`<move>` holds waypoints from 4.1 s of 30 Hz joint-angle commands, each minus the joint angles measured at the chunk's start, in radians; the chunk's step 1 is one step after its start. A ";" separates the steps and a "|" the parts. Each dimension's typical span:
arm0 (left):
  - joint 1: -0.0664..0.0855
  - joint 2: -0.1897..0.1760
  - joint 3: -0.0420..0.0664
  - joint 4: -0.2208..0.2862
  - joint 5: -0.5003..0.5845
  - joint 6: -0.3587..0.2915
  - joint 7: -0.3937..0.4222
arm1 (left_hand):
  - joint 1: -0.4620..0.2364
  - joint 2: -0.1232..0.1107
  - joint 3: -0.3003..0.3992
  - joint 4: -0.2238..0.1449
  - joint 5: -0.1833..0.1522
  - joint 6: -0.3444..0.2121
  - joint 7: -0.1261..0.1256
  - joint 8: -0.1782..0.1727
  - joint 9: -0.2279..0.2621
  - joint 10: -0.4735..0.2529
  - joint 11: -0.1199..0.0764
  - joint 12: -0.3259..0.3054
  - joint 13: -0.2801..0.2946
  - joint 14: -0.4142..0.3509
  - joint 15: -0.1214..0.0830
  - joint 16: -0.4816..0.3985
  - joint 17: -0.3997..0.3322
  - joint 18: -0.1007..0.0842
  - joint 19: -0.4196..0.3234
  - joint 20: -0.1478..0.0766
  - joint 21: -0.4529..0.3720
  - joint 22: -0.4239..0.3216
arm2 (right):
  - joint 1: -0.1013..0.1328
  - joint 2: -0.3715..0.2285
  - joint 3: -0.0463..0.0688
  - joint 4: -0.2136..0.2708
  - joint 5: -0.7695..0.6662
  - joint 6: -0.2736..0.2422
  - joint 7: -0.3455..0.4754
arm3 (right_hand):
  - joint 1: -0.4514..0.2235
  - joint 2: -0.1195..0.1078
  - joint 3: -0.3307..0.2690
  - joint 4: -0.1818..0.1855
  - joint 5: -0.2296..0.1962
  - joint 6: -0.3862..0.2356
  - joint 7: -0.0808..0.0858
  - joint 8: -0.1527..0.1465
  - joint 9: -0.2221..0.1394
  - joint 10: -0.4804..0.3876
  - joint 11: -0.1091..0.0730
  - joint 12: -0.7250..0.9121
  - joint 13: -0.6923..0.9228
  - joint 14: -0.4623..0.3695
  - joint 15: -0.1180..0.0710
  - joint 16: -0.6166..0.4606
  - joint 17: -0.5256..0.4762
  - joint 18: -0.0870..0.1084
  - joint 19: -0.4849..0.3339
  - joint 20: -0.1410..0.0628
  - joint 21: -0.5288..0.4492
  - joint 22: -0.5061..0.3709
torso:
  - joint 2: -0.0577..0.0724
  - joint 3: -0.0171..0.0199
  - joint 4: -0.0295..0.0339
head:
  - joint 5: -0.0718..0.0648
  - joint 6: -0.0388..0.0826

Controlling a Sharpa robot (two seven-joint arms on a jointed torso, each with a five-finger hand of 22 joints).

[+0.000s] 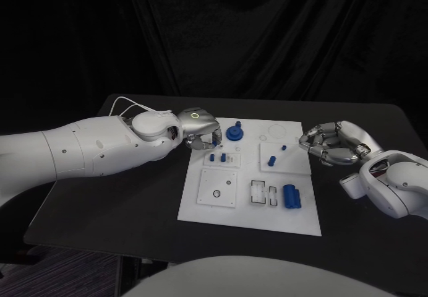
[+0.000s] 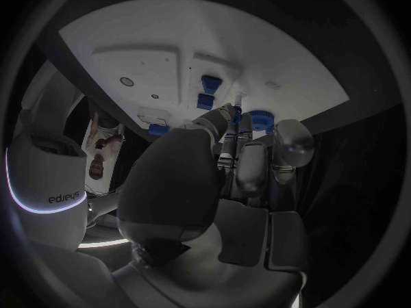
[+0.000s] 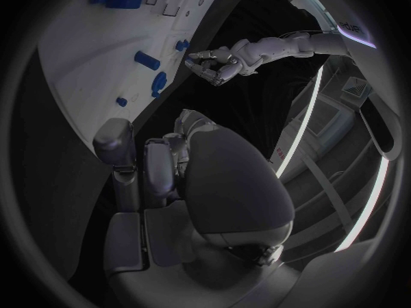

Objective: Assemble the parts on the task board

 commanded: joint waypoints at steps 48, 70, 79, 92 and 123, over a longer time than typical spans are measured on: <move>-0.036 0.094 0.001 -0.101 -0.002 0.023 -0.019 | 0.015 0.004 0.015 -0.007 0.005 -0.008 0.009 -0.010 0.005 0.004 0.009 -0.013 0.008 -0.017 0.009 -0.030 -0.052 0.005 -0.040 0.006 -0.051 -0.025 | -0.002 0.003 0.001 0.001 -0.005 0.013 -0.015 | 0.007 0.003 0.006 -0.001 -0.008 -0.009 0.002 0.007 -0.002 -0.008 -0.002 -0.007 -0.004 -0.012 0.000 -0.010 -0.006 0.017 -0.010 0.000 -0.013 0.099 | -0.004 -0.0051 -0.0010 | -0.029 0.000; -0.038 0.107 0.001 -0.110 -0.002 0.016 -0.027 | 0.016 0.006 0.017 -0.008 0.007 -0.009 0.010 -0.011 0.005 0.001 0.010 -0.016 0.009 -0.020 0.010 -0.034 -0.062 0.006 -0.044 0.007 -0.059 -0.029 | -0.002 0.007 0.001 -0.001 -0.005 0.022 -0.026 | 0.007 0.005 0.006 -0.002 -0.010 -0.009 0.002 0.009 -0.002 -0.006 -0.003 -0.007 -0.004 -0.013 0.000 -0.012 -0.008 0.018 -0.012 0.000 -0.018 0.098 | -0.004 -0.0051 -0.0011 | -0.033 0.000; -0.040 0.119 0.001 -0.127 -0.002 0.019 -0.033 | 0.018 0.007 0.019 -0.009 0.009 -0.013 0.011 -0.014 0.005 -0.002 0.011 -0.019 0.010 -0.021 0.010 -0.036 -0.063 0.007 -0.046 0.008 -0.062 -0.030 | -0.002 0.009 0.001 -0.001 -0.005 0.027 -0.030 | 0.007 0.005 0.006 -0.002 -0.012 -0.009 0.002 0.009 -0.002 -0.005 -0.003 -0.007 -0.004 -0.014 0.001 -0.013 -0.010 0.018 -0.013 0.000 -0.021 0.097 | -0.004 -0.0053 -0.0022 | -0.035 0.000; -0.043 0.124 0.001 -0.134 -0.002 0.054 -0.038 | 0.016 0.005 0.020 -0.010 0.005 -0.021 0.012 -0.020 0.005 -0.009 0.013 -0.025 0.011 -0.028 0.012 -0.044 -0.079 0.010 -0.057 0.010 -0.083 -0.041 | -0.002 0.011 0.001 -0.002 -0.005 0.034 -0.036 | 0.007 0.006 0.006 -0.002 -0.014 -0.010 0.002 0.010 -0.002 -0.005 -0.003 -0.008 -0.006 -0.015 0.001 -0.014 -0.011 0.019 -0.014 0.000 -0.024 0.096 | -0.005 -0.0052 -0.0017 | -0.038 0.000; -0.049 0.111 0.001 -0.147 -0.002 0.035 -0.060 | -0.008 -0.030 0.004 0.003 -0.055 -0.214 -0.032 -0.065 -0.033 -0.229 0.030 -0.107 0.017 -0.108 0.029 -0.103 -0.194 0.049 -0.146 0.027 -0.381 -0.221 | -0.002 0.011 0.001 -0.003 -0.005 0.046 -0.046 | 0.007 0.008 0.007 -0.002 -0.017 -0.011 0.002 0.011 -0.002 -0.017 -0.003 -0.019 -0.024 -0.016 0.001 -0.017 -0.014 0.020 -0.016 0.000 -0.030 0.095 | -0.005 -0.0056 -0.0018 | -0.039 0.000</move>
